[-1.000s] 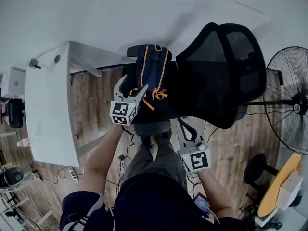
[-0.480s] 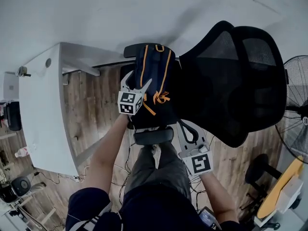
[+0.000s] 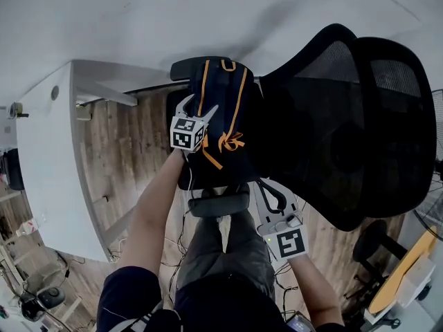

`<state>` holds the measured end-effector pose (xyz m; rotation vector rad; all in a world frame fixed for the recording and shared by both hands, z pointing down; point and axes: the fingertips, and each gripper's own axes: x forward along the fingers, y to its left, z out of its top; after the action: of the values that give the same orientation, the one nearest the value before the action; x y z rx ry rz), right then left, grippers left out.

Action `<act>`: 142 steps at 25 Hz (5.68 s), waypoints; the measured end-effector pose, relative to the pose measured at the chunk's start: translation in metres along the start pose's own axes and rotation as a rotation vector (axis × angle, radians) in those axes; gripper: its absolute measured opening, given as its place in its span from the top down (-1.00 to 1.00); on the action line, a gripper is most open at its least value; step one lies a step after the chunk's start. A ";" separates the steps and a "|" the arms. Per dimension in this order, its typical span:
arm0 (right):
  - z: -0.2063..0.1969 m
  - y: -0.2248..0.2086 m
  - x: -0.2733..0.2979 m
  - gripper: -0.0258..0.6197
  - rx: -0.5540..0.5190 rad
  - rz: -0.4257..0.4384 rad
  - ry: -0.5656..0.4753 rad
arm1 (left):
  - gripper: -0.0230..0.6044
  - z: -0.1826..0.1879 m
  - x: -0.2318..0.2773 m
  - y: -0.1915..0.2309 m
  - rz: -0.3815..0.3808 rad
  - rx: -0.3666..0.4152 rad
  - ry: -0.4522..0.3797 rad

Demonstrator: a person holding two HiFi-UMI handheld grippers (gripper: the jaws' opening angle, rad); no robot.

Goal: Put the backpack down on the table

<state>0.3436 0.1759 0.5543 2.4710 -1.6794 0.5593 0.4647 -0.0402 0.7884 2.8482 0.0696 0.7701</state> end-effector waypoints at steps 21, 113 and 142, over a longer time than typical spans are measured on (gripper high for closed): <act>-0.044 -0.009 0.013 0.92 0.068 0.004 0.055 | 0.14 -0.051 0.062 0.026 -0.011 -0.062 0.115; 0.085 0.029 -0.077 0.92 -0.121 0.124 -0.072 | 0.91 0.197 -0.308 -0.107 0.026 -0.079 -0.430; 0.145 0.127 -0.062 0.92 -0.258 0.541 -0.170 | 0.91 0.282 -0.579 -0.095 0.441 -0.051 -0.644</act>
<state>0.2427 0.1397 0.3831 1.9258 -2.3323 0.1542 0.1071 -0.0500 0.2450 2.9371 -0.6684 -0.1216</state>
